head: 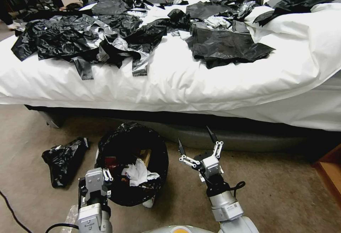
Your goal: Pick up the trash bin, then pick up the garbage from the floor and place it into the trash bin.
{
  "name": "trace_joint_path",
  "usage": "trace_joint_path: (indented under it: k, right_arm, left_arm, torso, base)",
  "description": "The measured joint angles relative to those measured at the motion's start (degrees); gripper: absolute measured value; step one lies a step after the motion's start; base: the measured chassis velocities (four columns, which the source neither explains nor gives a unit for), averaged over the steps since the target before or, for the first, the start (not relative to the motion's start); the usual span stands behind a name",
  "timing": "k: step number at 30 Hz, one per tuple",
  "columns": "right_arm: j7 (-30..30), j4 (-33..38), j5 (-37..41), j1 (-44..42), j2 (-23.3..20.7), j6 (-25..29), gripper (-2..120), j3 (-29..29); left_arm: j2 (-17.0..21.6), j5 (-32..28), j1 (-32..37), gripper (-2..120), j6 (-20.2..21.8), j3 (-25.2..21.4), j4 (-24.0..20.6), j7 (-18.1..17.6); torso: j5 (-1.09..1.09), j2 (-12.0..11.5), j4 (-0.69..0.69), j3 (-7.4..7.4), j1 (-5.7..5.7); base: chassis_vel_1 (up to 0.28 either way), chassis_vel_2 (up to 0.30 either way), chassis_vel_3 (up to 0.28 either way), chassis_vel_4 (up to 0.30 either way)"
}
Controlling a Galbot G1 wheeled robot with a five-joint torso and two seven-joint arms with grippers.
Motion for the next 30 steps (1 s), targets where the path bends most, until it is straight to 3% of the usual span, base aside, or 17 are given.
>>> trace_joint_path:
  k: [15,30]
  right_arm:
    - [0.03,-0.57,-0.32,0.9,0.01,0.62,100,0.59]
    - [0.03,-1.1,-1.05,2.51,0.0,2.1,100,3.11]
  left_arm:
    - [-0.01,-0.23,-0.31,1,0.09,-0.06,0.49,-0.14]
    - [-0.3,-0.21,-0.52,1,0.1,-0.16,0.74,-0.2]
  torso:
    - [0.0,0.0,0.01,-0.02,-0.01]
    - [0.0,0.0,0.0,0.0,0.0]
  base:
    - [0.202,-0.196,-0.21,0.202]
    - [0.017,-0.013,-0.006,0.014]
